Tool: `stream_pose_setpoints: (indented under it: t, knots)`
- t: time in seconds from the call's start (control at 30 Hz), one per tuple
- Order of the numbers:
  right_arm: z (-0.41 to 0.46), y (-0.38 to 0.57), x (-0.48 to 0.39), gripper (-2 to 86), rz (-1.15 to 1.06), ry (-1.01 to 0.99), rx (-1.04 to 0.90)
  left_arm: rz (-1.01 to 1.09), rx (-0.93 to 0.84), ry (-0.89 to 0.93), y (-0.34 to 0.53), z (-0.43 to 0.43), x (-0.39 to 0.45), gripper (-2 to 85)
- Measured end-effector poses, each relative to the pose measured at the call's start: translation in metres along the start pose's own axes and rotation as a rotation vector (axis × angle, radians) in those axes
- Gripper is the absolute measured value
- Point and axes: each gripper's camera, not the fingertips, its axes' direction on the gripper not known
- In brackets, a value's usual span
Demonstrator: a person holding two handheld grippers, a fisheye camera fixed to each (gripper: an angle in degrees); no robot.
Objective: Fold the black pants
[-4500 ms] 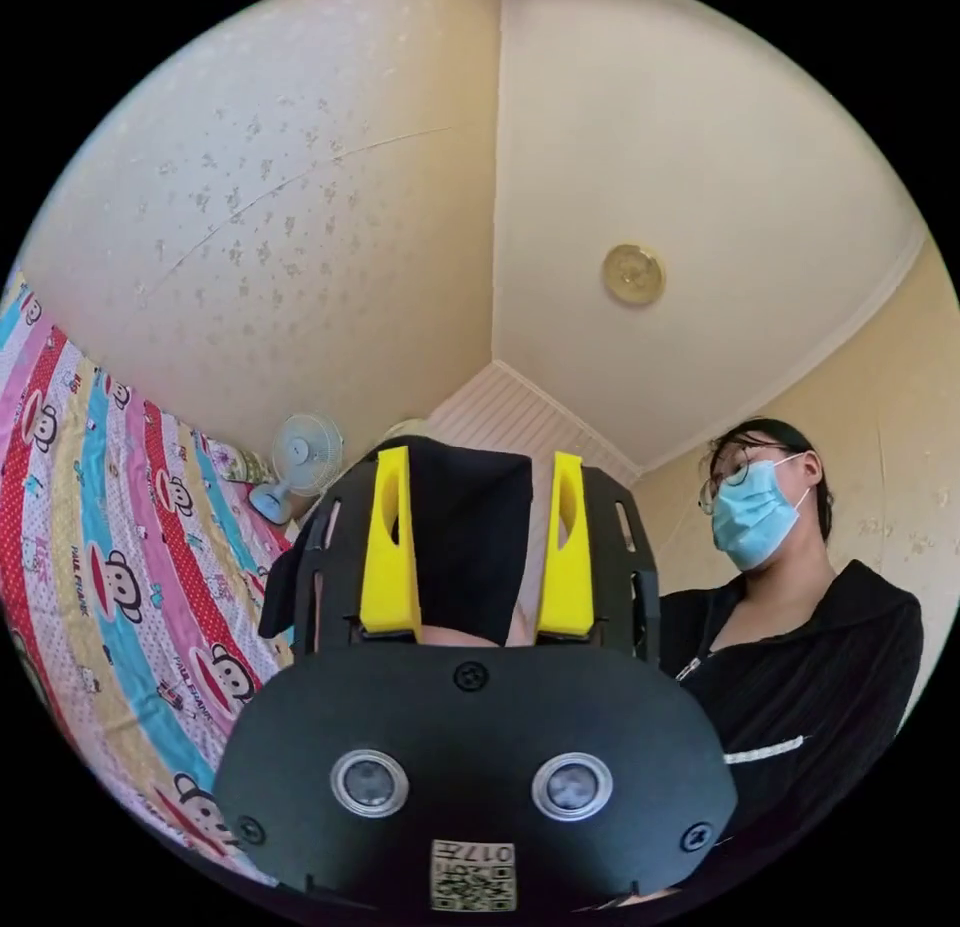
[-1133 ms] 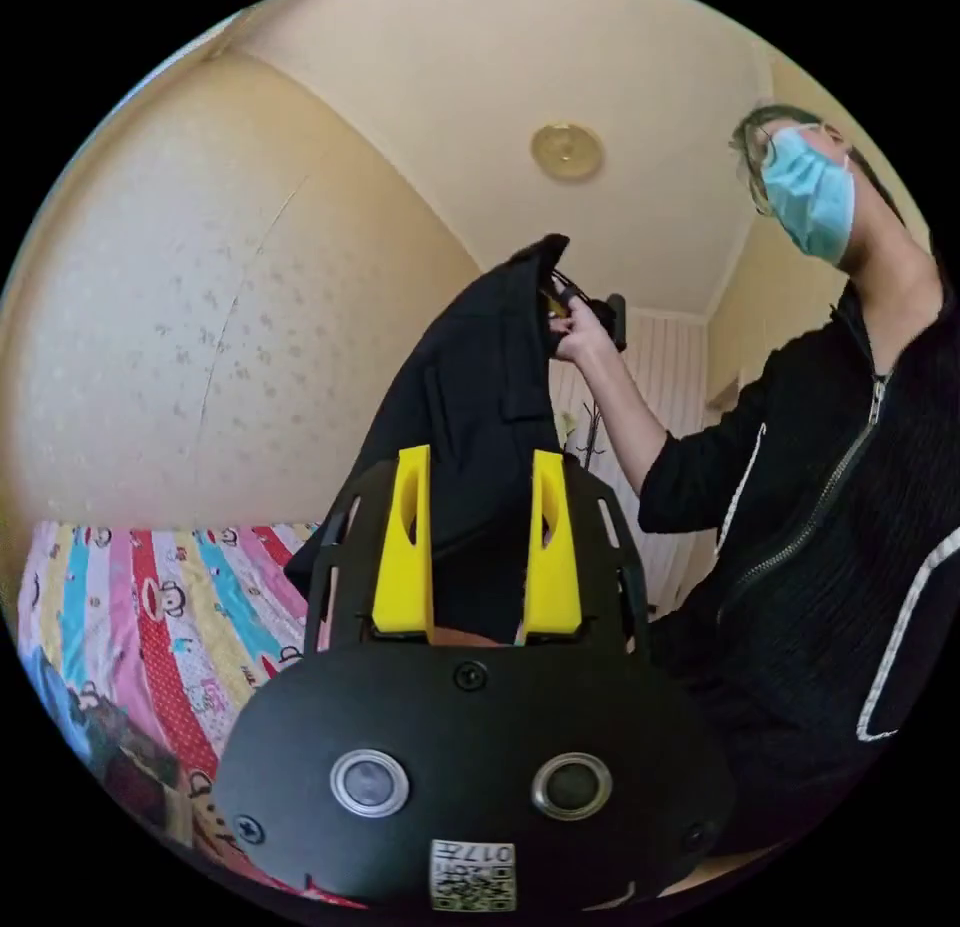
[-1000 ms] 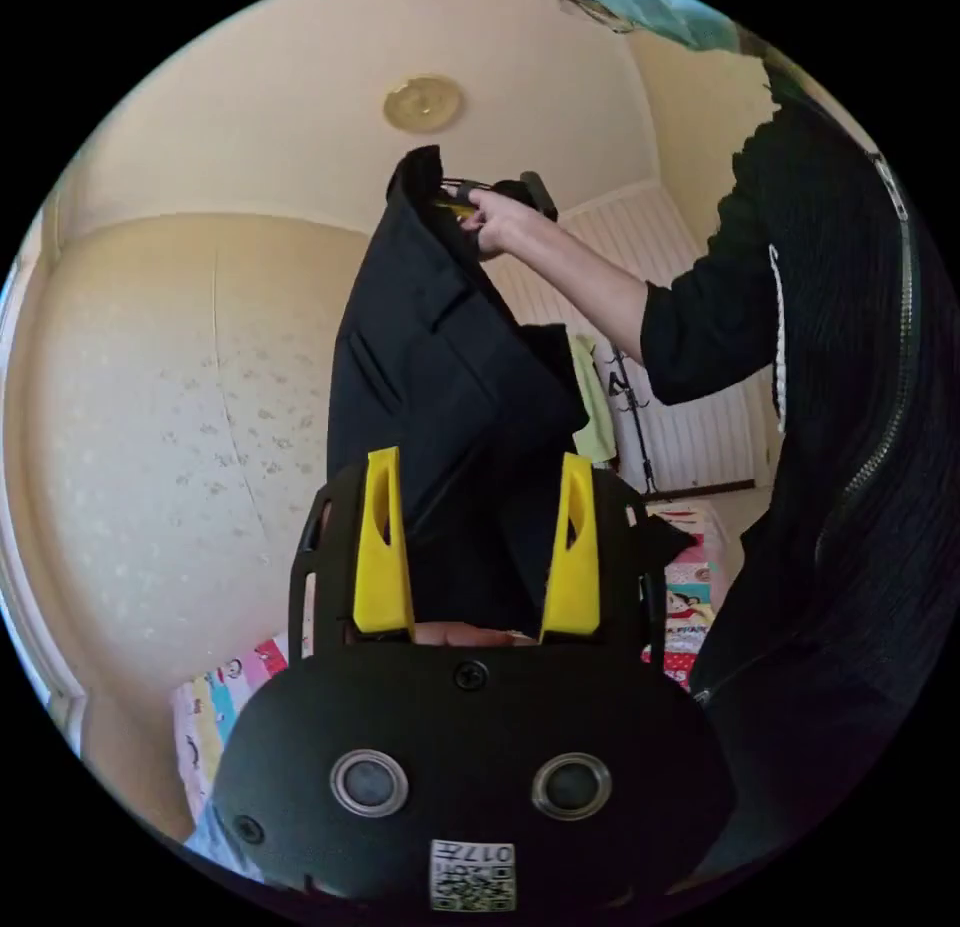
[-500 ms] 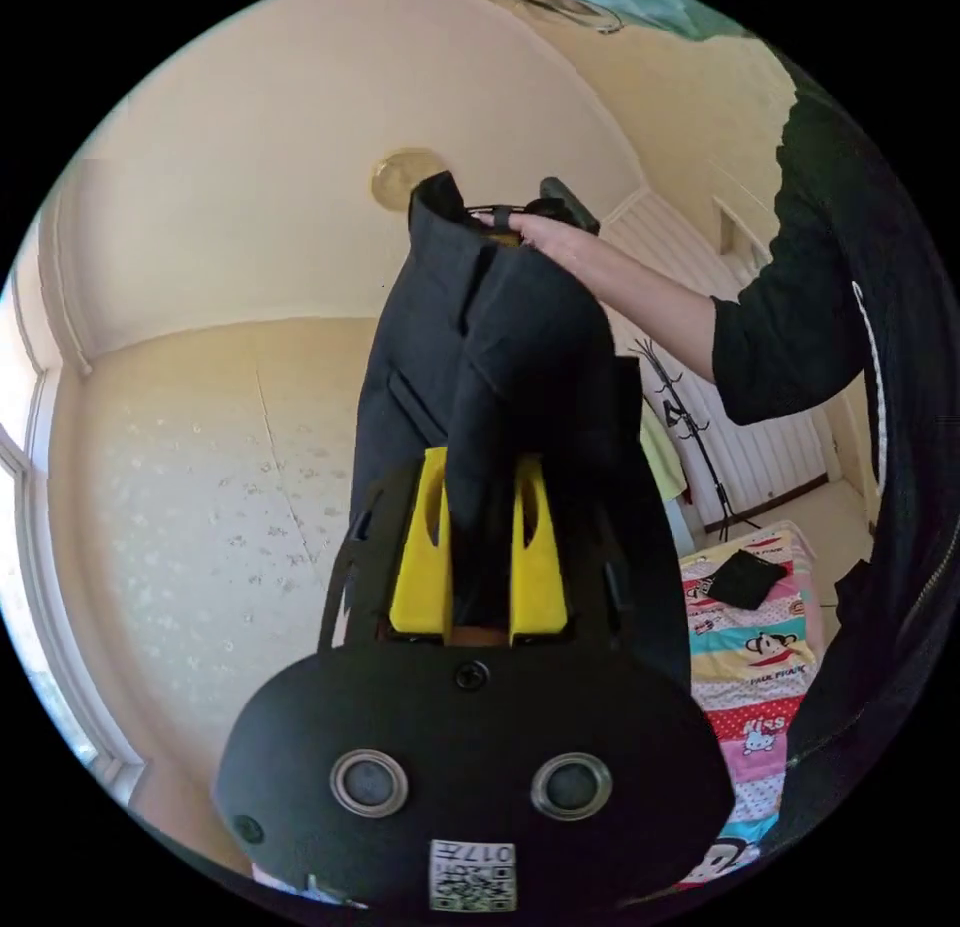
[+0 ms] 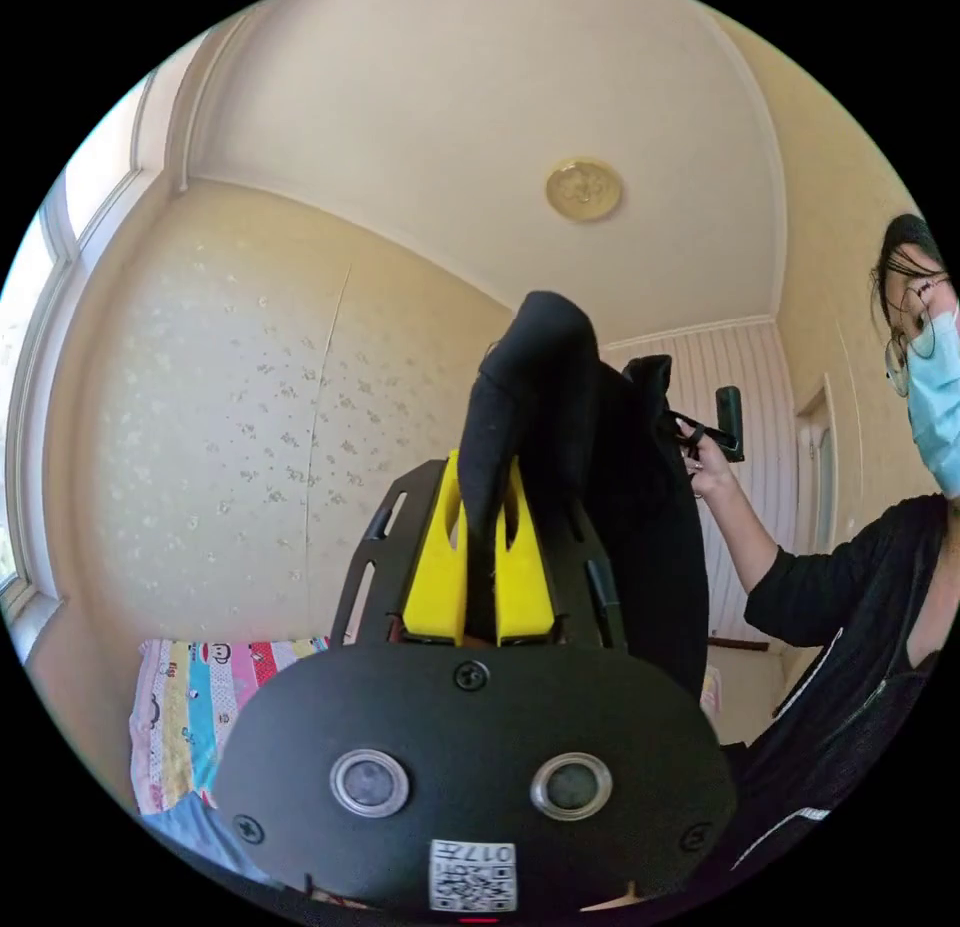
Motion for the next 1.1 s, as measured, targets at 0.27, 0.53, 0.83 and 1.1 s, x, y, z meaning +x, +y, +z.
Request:
stream_pose_setpoints:
  t: [0.27, 0.53, 0.83, 1.1]
  knots:
    - [-0.069, 0.006, 0.027, 3.9, 0.154, -0.339, 0.117, 0.262, -0.021, -0.028, -0.043, -0.025, 0.081, 4.0]
    - [-0.085, -0.042, 0.029, 3.3, 0.016, -0.222, 0.174, 0.388, 0.076, -0.049, -0.071, -0.019, 0.116, 5.4]
    - [0.138, -0.07, 0.247, 2.9, 0.174, -0.148, -0.073, 0.127, -0.193, -0.091, -0.081, 0.214, -0.026, 5.9]
    - [0.449, 0.057, 0.505, 4.4, 0.388, 0.154, -0.347, -0.282, -0.555, -0.356, 0.074, 0.548, -0.308, 9.8]
